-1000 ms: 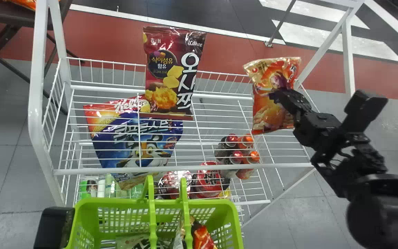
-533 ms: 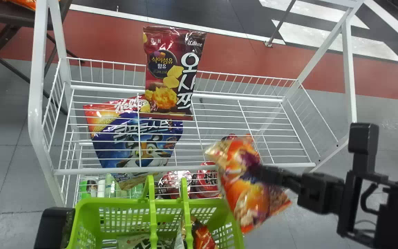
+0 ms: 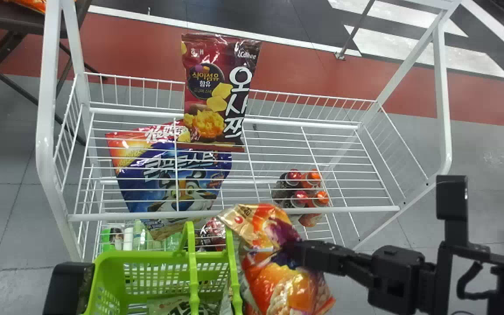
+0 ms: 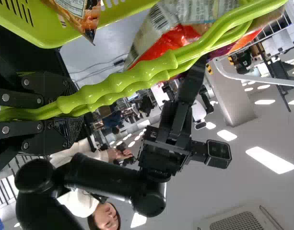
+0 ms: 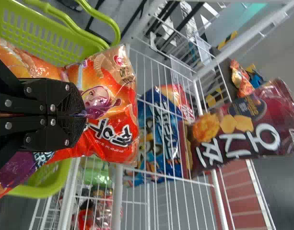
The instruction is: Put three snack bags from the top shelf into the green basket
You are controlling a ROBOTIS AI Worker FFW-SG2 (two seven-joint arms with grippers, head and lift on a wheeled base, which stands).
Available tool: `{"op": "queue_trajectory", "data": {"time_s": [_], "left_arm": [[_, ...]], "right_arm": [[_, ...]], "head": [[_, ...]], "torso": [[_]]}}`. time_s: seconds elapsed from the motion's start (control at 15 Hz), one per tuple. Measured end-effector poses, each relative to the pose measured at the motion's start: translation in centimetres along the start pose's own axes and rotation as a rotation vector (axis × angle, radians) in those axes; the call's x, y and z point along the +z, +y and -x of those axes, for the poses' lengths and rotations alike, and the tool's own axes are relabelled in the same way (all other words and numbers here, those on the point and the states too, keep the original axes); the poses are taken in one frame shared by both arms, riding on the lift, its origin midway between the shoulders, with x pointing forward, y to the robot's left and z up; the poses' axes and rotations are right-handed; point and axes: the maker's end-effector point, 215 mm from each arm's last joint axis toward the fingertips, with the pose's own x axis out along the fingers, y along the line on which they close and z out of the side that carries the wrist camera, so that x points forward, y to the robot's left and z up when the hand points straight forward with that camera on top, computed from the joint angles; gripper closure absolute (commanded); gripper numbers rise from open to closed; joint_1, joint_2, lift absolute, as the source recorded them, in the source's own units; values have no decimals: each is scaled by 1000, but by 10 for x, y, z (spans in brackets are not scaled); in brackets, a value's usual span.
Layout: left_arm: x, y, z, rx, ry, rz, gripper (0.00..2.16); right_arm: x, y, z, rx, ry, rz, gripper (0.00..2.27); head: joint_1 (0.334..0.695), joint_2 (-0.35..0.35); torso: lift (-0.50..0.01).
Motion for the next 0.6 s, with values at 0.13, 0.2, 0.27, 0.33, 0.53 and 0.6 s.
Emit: {"op": "queue_trajectory", "data": {"time_s": [0.13,0.2,0.27,0.33,0.53,0.6], "left_arm": [[1,0,0,-2,-4,-2,1632],[1,0,0,-1,-5,-4,1632],[2,1,0,-1,-6,-4,1632],[2,1,0,-1,-7,-6,1632],[3,1,0,0,-8,-10,1632],[3,1,0,-1,-8,-11,1632]], "right_arm": [[-12,7,-2,16,25,-8,2240],[-18,10,-2,23,37,-14,2240],[-22,12,-2,27,47,-20,2240],[-28,12,-2,28,57,-26,2240],[-40,11,0,22,86,-37,2240],[-45,9,2,16,98,-42,2240]], "head": [[695,-350],[695,-350],[695,-350],[695,-350],[695,-350],[695,-350]], "torso": [[-45],[-45],[-45],[-45],[-45],[-45]]}}
